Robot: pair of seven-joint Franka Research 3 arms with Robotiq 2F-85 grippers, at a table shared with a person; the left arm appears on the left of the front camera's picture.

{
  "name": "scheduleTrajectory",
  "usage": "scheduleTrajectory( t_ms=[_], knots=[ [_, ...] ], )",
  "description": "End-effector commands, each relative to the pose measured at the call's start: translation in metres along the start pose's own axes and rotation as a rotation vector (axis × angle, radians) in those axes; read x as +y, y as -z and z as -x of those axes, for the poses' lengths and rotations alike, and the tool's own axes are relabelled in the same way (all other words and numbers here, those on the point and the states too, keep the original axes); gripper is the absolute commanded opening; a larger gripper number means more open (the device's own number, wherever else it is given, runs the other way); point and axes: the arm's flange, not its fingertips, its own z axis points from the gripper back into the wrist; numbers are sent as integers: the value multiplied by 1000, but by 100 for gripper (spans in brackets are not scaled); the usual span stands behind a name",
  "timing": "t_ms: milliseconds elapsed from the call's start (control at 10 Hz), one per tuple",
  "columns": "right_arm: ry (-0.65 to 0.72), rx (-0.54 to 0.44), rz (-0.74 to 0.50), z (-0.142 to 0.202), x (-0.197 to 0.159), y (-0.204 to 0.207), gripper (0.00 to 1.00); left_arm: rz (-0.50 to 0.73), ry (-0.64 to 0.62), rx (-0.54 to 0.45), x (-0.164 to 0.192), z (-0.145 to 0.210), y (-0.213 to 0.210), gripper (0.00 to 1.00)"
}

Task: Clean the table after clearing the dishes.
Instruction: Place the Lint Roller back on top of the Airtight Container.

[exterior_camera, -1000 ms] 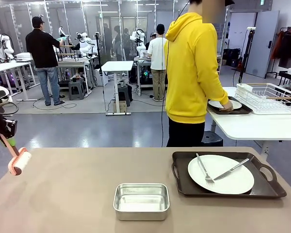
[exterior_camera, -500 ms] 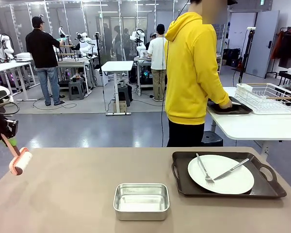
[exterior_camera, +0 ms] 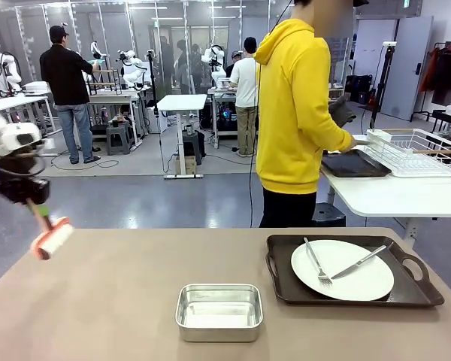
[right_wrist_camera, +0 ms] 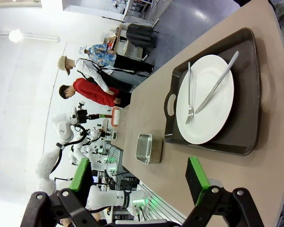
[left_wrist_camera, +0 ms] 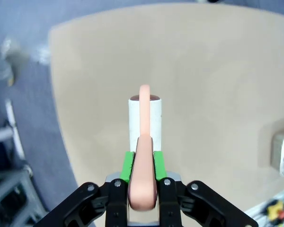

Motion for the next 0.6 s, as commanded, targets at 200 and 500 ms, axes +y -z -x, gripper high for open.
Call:
scheduleTrajectory(
  t_ms=[200,500],
  knots=[
    [-6,0,-6,1,3,-2,100,66,492,-15,-98,-25,-18,21],
    [-6,0,-6,1,3,-2,100,97,852,-16,-200,-2,-32,21]
  ],
)
